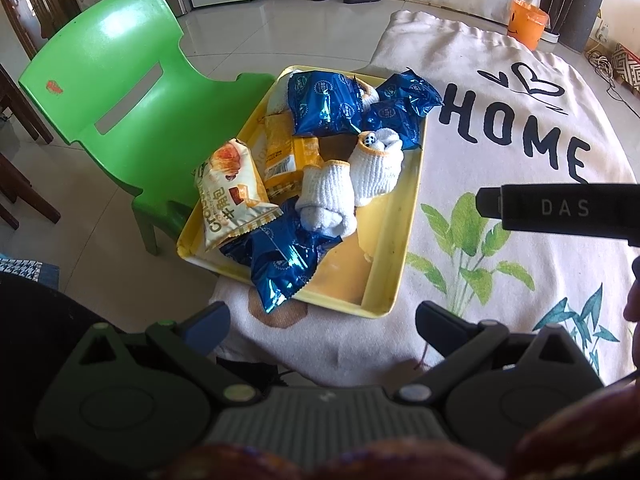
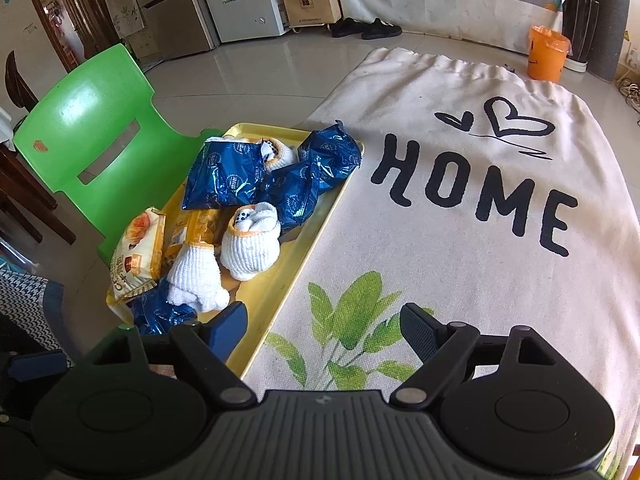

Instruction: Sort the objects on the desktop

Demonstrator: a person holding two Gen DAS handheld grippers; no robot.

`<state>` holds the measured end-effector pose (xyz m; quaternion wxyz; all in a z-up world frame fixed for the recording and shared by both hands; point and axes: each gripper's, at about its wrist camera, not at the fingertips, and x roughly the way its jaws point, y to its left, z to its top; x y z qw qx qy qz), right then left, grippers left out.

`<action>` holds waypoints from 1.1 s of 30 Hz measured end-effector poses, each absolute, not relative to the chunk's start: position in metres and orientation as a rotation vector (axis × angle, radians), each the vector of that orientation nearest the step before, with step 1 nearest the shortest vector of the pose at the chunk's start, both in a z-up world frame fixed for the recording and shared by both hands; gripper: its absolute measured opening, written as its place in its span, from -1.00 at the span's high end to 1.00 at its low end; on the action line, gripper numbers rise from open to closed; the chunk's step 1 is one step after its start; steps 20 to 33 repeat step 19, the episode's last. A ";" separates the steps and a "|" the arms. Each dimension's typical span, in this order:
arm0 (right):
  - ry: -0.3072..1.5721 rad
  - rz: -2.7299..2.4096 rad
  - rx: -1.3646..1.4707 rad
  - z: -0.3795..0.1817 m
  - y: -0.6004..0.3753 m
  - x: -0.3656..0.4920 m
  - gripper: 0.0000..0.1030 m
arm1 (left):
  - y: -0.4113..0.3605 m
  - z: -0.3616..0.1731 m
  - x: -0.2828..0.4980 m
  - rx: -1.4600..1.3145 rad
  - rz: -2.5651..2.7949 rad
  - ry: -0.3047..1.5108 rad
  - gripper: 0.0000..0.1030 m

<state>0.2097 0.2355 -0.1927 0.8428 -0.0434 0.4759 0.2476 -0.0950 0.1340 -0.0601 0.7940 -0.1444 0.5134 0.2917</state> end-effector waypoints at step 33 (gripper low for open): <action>1.021 0.447 -0.086 -0.198 0.208 0.231 -0.63 | 0.137 -0.058 -0.092 -0.298 0.617 1.096 -0.99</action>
